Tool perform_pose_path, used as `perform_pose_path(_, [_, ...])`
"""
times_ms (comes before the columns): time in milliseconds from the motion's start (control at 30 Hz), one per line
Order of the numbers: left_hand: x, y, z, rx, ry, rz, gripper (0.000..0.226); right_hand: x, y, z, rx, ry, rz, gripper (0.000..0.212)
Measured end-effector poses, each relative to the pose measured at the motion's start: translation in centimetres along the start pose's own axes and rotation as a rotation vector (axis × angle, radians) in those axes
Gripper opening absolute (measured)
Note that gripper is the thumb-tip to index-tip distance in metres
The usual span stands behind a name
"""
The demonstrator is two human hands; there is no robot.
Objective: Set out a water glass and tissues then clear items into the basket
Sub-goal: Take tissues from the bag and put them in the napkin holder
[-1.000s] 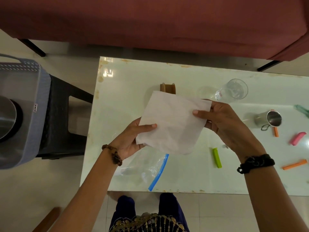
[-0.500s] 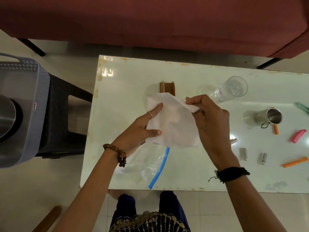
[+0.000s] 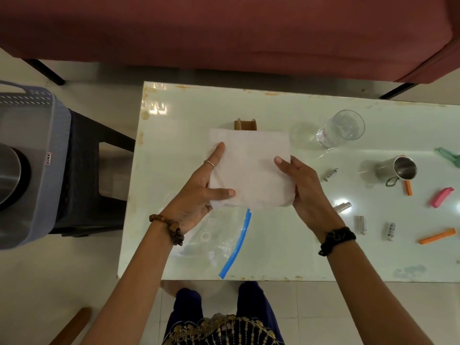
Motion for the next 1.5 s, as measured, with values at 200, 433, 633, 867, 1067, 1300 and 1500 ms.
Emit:
perform_pose_path(200, [-0.7,0.0,1.1,-0.081,-0.058,0.036,0.081,0.1,-0.6,2.9,-0.211,0.243,-0.018,0.036])
perform_pose_path(433, [-0.8,-0.1,1.0,-0.064,-0.076,0.023,0.085,2.4,0.9,4.4,-0.376,0.606,0.139,0.065])
perform_pose_path(633, [-1.1,-0.4,0.6,-0.106,-0.068,0.004,0.092,4.9,2.4,4.0,-0.522,1.069,0.348,0.088])
perform_pose_path(867, [-0.2,-0.4,-0.6,-0.066,0.143,0.013,0.088,7.3,5.5,4.7,-0.934,1.499,0.224,0.103])
perform_pose_path(1067, [0.8,-0.6,-0.5,-0.087,0.285,0.033,0.078,8.9,6.1,2.3,-1.068,1.599,0.356,0.087])
perform_pose_path(1300, [1.1,-0.7,0.0,-0.116,0.381,-0.013,0.08,9.2,6.4,1.4,-1.108,1.671,0.366,0.092])
perform_pose_path(1500, [0.9,-0.8,0.2,-0.109,0.392,-0.051,0.079,9.5,6.8,0.6,-1.144,1.754,0.405,0.089])
Point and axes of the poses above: each hand's wrist, its own y-axis away from the middle knuckle, its own x-axis out of the palm, z = x × y, the point moved 10 cm from there along -y, towards the middle knuckle, and after that the axes turned 5 degrees about y, right-handed, at the moved point
